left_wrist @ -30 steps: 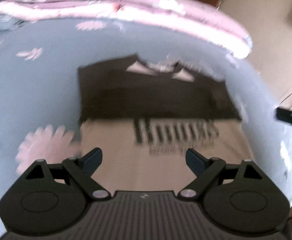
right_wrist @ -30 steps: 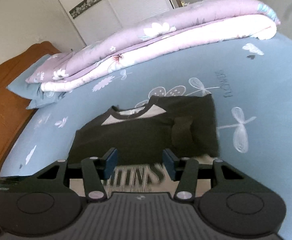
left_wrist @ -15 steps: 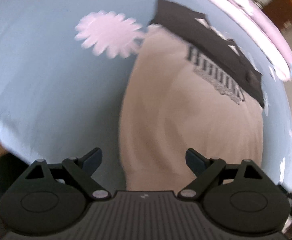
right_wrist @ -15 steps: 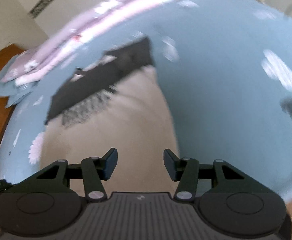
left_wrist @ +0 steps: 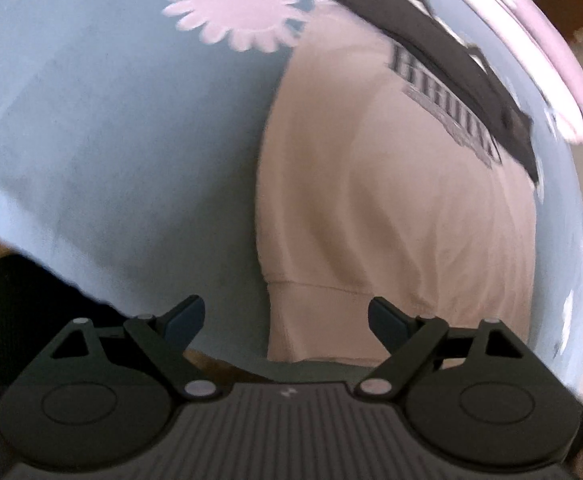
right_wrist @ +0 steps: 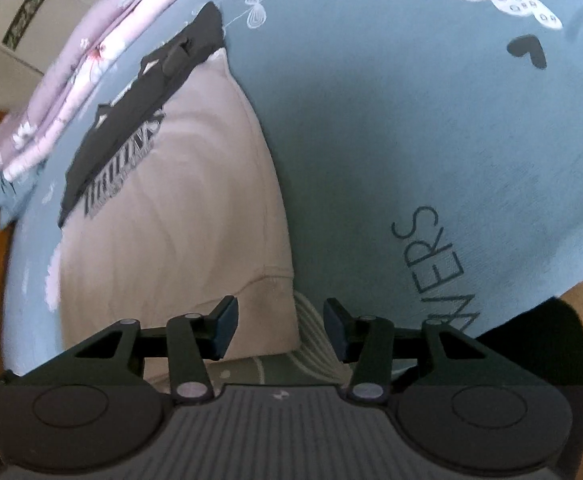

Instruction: Fold clothes

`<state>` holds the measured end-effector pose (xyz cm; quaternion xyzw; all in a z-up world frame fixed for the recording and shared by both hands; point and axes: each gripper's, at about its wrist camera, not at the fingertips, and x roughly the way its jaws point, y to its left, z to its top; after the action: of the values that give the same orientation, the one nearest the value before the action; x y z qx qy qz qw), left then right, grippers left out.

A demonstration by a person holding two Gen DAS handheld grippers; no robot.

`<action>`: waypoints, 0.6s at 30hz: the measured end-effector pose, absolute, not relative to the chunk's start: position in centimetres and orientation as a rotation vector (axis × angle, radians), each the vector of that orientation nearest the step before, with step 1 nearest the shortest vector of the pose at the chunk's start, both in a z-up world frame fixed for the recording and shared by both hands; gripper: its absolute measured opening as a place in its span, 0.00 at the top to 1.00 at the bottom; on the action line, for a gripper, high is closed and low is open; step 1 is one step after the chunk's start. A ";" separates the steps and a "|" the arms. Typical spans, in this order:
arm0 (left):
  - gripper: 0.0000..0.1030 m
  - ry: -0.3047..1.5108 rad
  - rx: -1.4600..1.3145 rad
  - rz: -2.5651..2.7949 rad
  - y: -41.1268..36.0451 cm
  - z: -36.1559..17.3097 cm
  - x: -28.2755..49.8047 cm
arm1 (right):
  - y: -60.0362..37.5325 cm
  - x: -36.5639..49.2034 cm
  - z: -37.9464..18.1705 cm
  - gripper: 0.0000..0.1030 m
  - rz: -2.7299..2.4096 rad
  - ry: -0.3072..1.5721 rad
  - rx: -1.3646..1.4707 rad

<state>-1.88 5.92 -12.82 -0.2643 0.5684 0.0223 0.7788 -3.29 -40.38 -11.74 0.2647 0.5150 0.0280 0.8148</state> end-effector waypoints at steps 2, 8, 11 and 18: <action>0.15 1.213 -0.430 -0.008 5.1 -11.8 -1.6 | -39.8 -3.1 -11.0 0.48 0.093 1.091 0.481; 0.14 1.152 -0.023 -0.185 3.5 -9.5 -1.3 | -38.7 -2.0 -8.1 0.48 0.223 1.083 0.318; 0.14 1.197 -0.012 -0.222 3.8 -10.0 -1.4 | -35.9 -2.1 -7.2 0.48 0.361 1.065 0.256; 0.14 1.254 -0.180 -0.153 5.9 -11.1 -1.8 | -21.5 -3.2 -6.7 0.51 0.778 0.962 -0.124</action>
<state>-1.80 5.87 -11.15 -0.0842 0.5853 -0.0716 0.8033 -3.16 -21.51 -6.72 -0.0580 0.4505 0.3643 0.8130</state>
